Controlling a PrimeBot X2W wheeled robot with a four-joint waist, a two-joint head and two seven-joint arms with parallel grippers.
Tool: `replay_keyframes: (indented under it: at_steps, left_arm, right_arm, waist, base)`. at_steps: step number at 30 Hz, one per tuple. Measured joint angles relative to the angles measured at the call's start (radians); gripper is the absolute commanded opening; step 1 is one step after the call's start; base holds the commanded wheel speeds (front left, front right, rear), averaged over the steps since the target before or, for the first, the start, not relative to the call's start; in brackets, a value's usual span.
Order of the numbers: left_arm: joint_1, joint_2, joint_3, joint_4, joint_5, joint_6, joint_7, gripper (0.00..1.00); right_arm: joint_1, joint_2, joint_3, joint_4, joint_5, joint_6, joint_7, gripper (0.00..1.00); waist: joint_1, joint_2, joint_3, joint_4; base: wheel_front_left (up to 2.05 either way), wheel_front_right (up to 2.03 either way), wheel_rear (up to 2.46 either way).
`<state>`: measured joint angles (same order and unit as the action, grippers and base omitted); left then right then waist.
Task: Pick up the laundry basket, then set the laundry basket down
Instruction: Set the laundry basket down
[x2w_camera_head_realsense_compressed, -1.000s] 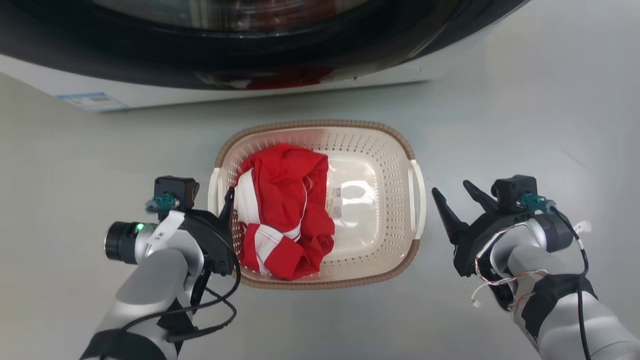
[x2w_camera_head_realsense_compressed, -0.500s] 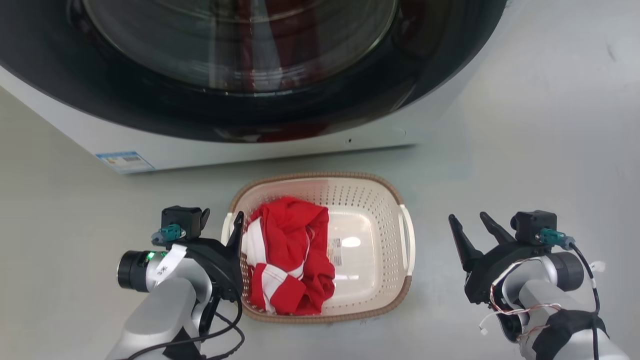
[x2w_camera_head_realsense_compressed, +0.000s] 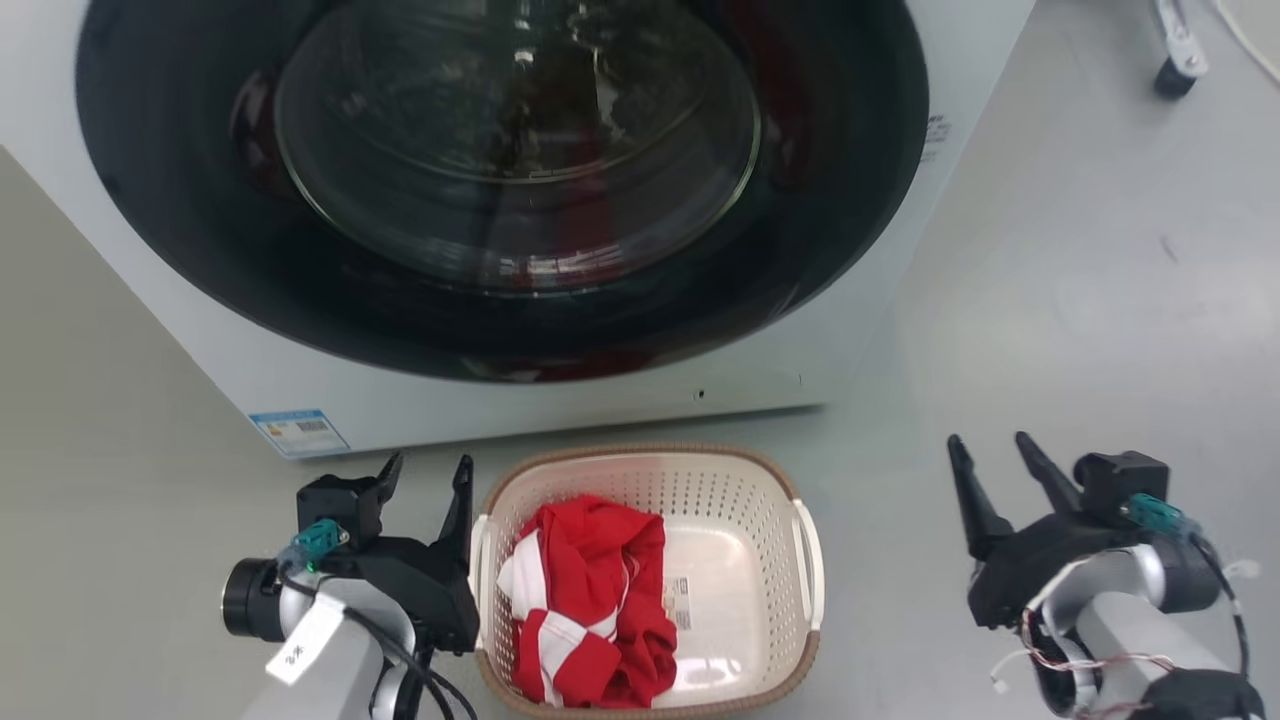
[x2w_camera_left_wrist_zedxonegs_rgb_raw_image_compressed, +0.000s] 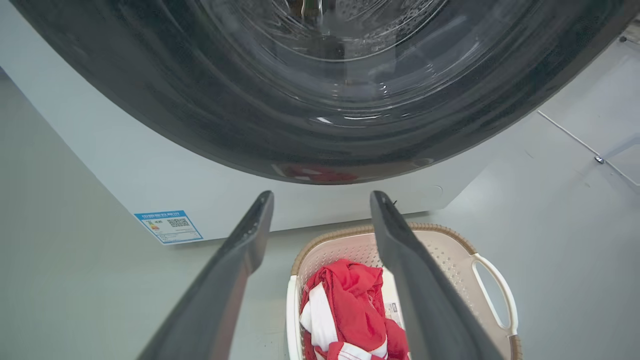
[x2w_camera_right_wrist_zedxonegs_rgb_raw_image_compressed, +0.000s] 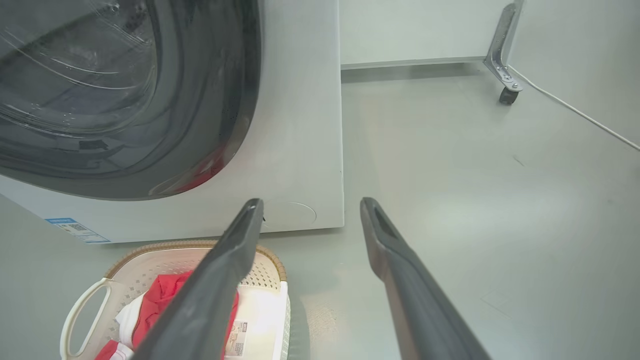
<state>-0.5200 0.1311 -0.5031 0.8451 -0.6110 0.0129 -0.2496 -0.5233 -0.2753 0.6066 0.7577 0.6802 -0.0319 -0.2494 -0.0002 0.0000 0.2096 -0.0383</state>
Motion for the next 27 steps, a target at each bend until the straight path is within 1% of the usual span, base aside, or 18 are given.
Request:
replay_keyframes:
  at_steps: [4,10,16,20,21,27]
  left_arm:
    - [0.064,0.013,0.014,-0.126,0.029,0.034,0.000,1.00]
    - [0.188,0.050,0.039,-0.330,0.088,0.076,0.000,1.00]
    - [0.325,0.087,0.085,-0.544,0.132,0.099,0.000,1.00]
    - [0.396,0.091,0.115,-0.663,0.163,0.103,0.000,1.00]
    - [0.412,0.091,0.124,-0.688,0.174,0.106,0.000,1.00]
    - [0.477,0.088,0.176,-0.790,0.201,0.111,0.000,1.00]
  right_arm:
    - [0.064,-0.042,-0.039,-0.091,-0.033,-0.040,0.000,1.00]
    - [0.161,-0.068,-0.082,-0.249,-0.086,-0.065,0.000,1.00]
    - [0.256,-0.085,-0.128,-0.419,-0.137,-0.083,0.000,1.00]
    - [0.323,-0.086,-0.165,-0.513,-0.174,-0.086,-0.003,1.00]
    - [0.338,-0.086,-0.175,-0.533,-0.180,-0.091,-0.003,1.00]
    - [0.441,-0.078,-0.240,-0.625,-0.208,-0.093,-0.004,1.00]
  waist:
    - [0.0000,0.0000,-0.050,0.003]
    - [0.0000,-0.0001,-0.120,0.010]
    - [0.0000,-0.0001,-0.168,0.012]
    - [0.0001,-0.0001,-0.175,0.010]
    - [0.0001,-0.0001,-0.175,0.010]
    - [0.0002,-0.0001,-0.174,0.017]
  base:
    - [0.00,0.00,0.00]
    - [0.00,0.00,0.00]
    - [0.00,0.00,0.00]
    - [0.00,0.00,0.00]
    - [0.00,0.00,0.00]
    - [0.00,0.00,0.00]
